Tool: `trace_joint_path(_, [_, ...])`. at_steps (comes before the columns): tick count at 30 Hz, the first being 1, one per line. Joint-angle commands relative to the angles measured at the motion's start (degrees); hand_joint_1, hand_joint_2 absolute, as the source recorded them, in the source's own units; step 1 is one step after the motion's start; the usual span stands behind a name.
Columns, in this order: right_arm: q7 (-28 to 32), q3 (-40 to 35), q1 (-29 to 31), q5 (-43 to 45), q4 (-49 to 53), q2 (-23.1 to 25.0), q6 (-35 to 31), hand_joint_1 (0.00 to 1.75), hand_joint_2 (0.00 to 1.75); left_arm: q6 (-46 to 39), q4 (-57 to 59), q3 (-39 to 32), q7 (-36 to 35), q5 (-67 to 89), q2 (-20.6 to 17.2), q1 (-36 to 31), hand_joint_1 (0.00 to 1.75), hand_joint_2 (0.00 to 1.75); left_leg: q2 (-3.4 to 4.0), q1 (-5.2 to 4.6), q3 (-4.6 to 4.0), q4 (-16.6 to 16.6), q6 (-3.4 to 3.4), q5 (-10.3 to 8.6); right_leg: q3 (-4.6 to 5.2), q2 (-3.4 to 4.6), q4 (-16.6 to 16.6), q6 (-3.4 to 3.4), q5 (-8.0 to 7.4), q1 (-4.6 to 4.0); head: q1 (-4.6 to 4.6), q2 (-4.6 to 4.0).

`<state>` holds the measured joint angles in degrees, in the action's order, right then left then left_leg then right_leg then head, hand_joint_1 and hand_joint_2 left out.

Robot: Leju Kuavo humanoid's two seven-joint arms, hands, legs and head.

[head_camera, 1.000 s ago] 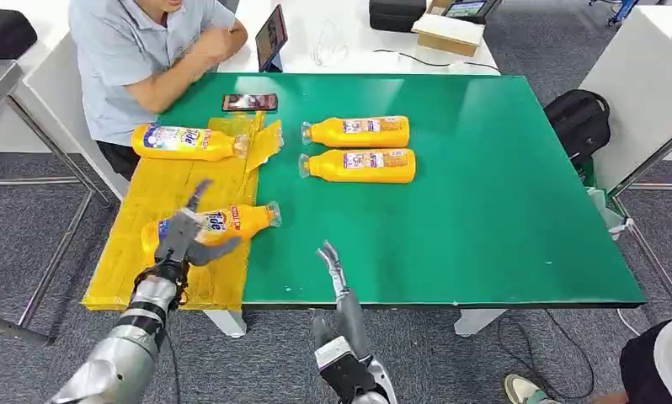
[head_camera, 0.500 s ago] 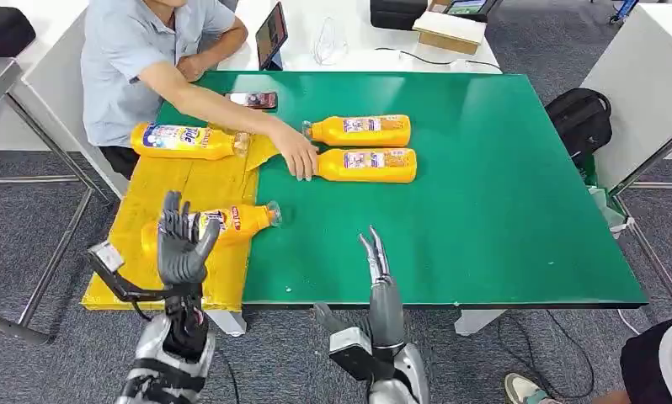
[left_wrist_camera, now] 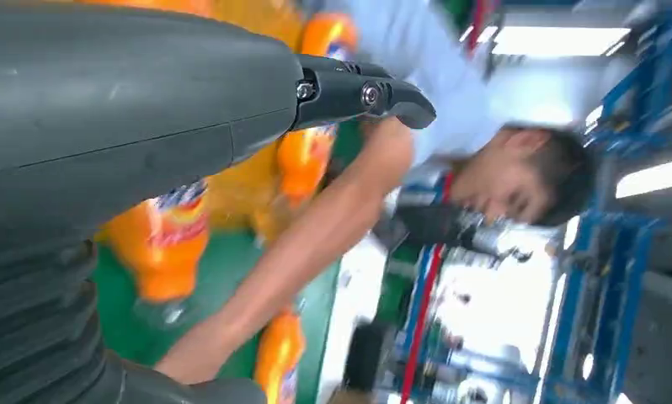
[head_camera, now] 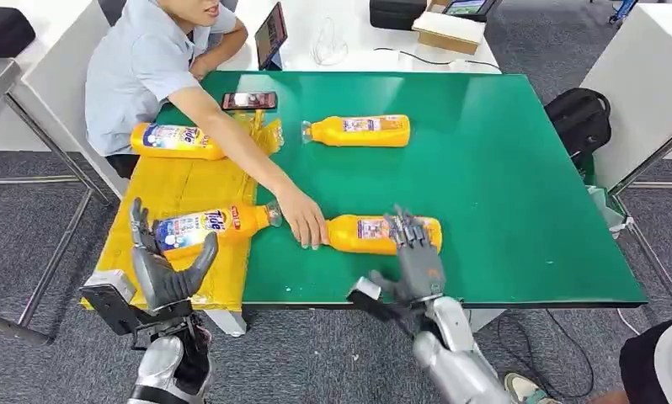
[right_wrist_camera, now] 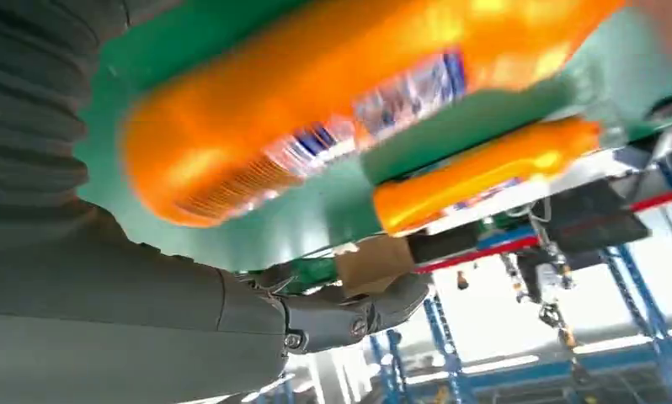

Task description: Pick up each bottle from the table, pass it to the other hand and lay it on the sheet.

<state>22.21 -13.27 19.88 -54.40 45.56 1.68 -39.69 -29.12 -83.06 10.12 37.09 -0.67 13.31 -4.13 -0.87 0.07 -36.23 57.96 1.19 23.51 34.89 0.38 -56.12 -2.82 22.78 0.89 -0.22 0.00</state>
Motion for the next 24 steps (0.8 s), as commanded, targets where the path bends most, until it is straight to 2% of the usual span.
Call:
trace_joint_path(1, [-3.60, 0.12, 11.04, -0.61, -19.23, -0.11, 0.72, 0.00, 1.75, -2.34, 1.05, 2.78, -2.54, -1.69, -2.23, -3.53, 0.00, 1.75, 0.02, 0.00, 0.13, -0.03, -0.04, 0.04, -0.12, -0.02, 0.02, 0.07, 0.04, -0.01, 0.00, 0.00])
trace_joint_path(6, [-4.25, 0.05, 11.57, -0.22, -22.89, 0.45, 2.03, 0.00, 1.75, -2.02, 0.58, 3.54, -3.12, -2.82, -3.13, -4.45, 0.00, 1.75, 0.10, 0.03, 0.38, -0.03, -0.09, 0.16, -0.36, 0.00, 0.03, 0.14, 0.15, -0.06, 0.00, 0.00])
trace_joint_path(11, [-7.28, -0.48, 11.35, -1.00, -24.62, 0.11, 4.77, 0.00, 1.75, -1.21, 1.18, 4.32, -4.75, -3.47, -3.38, -4.66, 0.00, 1.75, 0.01, 0.02, 0.14, -0.02, -0.05, 0.07, -0.16, -0.04, 0.03, 0.07, 0.07, -0.03, 0.00, 0.00])
trace_joint_path(12, [-10.78, -1.18, 11.52, -2.43, -25.19, 0.08, 5.88, 0.00, 1.75, -1.43, 1.44, 4.56, -5.27, -3.09, -3.38, -4.48, 0.00, 1.75, 0.04, 0.02, 0.24, -0.02, -0.07, 0.11, -0.25, -0.03, 0.02, 0.11, 0.11, -0.05, 0.00, 0.00])
trace_joint_path(14, [-10.91, -1.22, 11.47, -2.50, -25.13, 0.14, 5.87, 0.00, 1.75, -1.41, 1.47, 4.62, -5.26, -3.10, -3.34, -4.32, 0.00, 1.75, 0.06, 0.02, 0.28, -0.03, -0.08, 0.12, -0.28, -0.02, 0.03, 0.11, 0.12, -0.05, 0.00, 0.00])
trace_joint_path(15, [-15.16, -2.26, 11.80, -4.58, -25.48, 0.14, 7.01, 0.00, 1.75, -1.81, 1.26, 4.56, -5.45, -2.69, -3.33, -4.06, 0.00, 1.75, 0.04, 0.02, 0.20, -0.03, -0.06, 0.09, -0.21, -0.03, 0.04, 0.09, 0.09, -0.04, 0.00, 0.00])
trace_joint_path(17, [-17.45, -2.96, 12.17, -5.70, -25.92, 0.08, 8.67, 0.00, 1.75, -1.96, 1.07, 4.43, -5.57, -2.53, -3.35, -3.85, 0.00, 1.75, 0.02, 0.02, 0.19, -0.04, -0.05, 0.06, -0.19, -0.06, 0.05, 0.08, 0.07, -0.04, 0.00, 0.00])
trace_joint_path(18, [-22.81, -4.72, 13.19, -8.37, -26.89, -0.05, 13.39, 0.00, 1.75, -2.25, 0.77, 4.37, -6.17, -1.78, -3.46, -3.51, 0.00, 1.75, 0.06, 0.04, 0.32, -0.05, -0.08, 0.11, -0.32, -0.05, 0.07, 0.13, 0.11, -0.07, 0.00, 0.00])
trace_joint_path(20, [-24.38, -4.83, 13.22, -8.82, -26.04, -0.20, 14.45, 0.00, 1.75, -2.19, 0.54, 4.06, -6.52, -1.54, -3.52, -3.36, 0.00, 1.75, 0.06, 0.01, 0.23, -0.04, -0.04, 0.07, -0.22, -0.01, 0.05, 0.08, 0.06, -0.03, -0.02, 0.00])
trace_joint_path(21, [-27.33, -5.63, 13.22, -10.70, -25.22, -0.64, 14.73, 0.00, 1.75, -1.98, 0.24, 3.64, -6.86, -1.02, -3.29, -3.09, 0.00, 1.75, 0.05, 0.03, 0.35, -0.05, -0.06, 0.09, -0.33, -0.05, 0.07, 0.11, 0.09, -0.05, 0.00, 0.00])
trace_joint_path(24, [-28.06, -5.19, 13.29, -11.06, -24.85, -0.97, 14.38, 0.00, 1.75, -1.87, -0.10, 3.40, -6.86, -0.54, -3.19, -2.83, 0.00, 1.75, -0.02, 0.03, 0.53, -0.05, -0.05, 0.07, -0.47, -0.12, 0.10, 0.10, 0.09, -0.05, 0.00, 0.00])
